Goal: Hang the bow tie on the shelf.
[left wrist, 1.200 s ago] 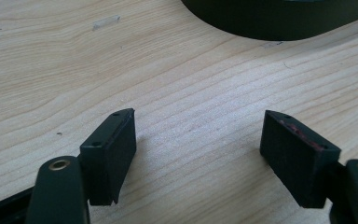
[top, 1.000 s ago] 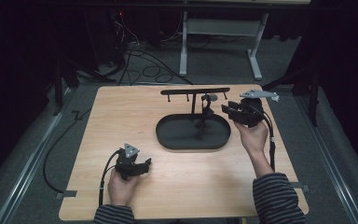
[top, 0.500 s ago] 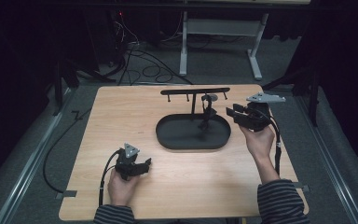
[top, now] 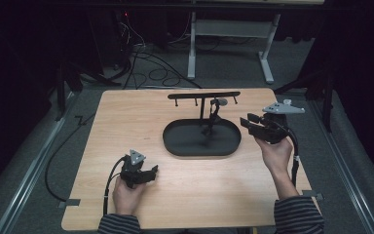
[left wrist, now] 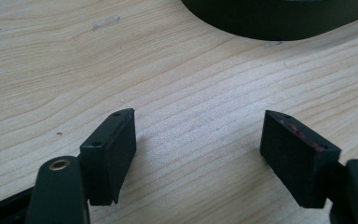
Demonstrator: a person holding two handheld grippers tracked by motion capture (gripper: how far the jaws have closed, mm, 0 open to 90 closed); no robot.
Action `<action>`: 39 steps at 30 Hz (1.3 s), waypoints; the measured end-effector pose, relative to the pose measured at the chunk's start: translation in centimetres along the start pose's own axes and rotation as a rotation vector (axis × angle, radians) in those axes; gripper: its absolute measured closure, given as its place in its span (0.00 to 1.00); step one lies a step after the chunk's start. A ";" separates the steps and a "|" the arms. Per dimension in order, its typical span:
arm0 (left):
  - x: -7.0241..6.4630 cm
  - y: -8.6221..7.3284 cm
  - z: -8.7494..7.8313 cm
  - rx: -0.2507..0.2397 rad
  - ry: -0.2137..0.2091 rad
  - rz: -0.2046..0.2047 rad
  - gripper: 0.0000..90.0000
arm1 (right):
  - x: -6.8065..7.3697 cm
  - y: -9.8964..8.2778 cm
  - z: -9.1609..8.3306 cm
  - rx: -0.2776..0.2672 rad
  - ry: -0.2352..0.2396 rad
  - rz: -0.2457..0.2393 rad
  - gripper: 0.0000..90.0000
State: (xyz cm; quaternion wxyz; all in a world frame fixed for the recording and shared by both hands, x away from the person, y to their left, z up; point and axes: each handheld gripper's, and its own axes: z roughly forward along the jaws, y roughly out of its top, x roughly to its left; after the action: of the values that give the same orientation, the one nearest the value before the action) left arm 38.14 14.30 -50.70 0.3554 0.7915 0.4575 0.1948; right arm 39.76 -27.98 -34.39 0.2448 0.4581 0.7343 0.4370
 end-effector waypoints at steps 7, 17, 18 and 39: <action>0.0 0.0 0.0 -0.002 0.000 0.000 0.30 | -0.2 -0.8 -0.6 -0.007 0.001 0.009 0.71; 0.0 0.0 0.0 0.000 -0.001 -0.001 0.31 | -0.2 -1.8 -1.6 -0.010 0.002 0.021 0.70; 0.0 0.0 0.0 -0.001 -0.001 -0.001 0.31 | -0.3 -1.9 -1.7 -0.014 0.003 0.019 0.70; 0.0 0.0 0.0 -0.001 -0.002 -0.002 0.31 | -0.1 -4.3 -3.5 -0.013 0.015 0.040 0.69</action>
State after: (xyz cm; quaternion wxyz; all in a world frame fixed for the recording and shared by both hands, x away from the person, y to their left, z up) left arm 38.15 14.32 -50.70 0.3562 0.7912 0.4577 0.1940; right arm 35.17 -30.37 -36.40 0.2336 0.4680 0.7238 0.4501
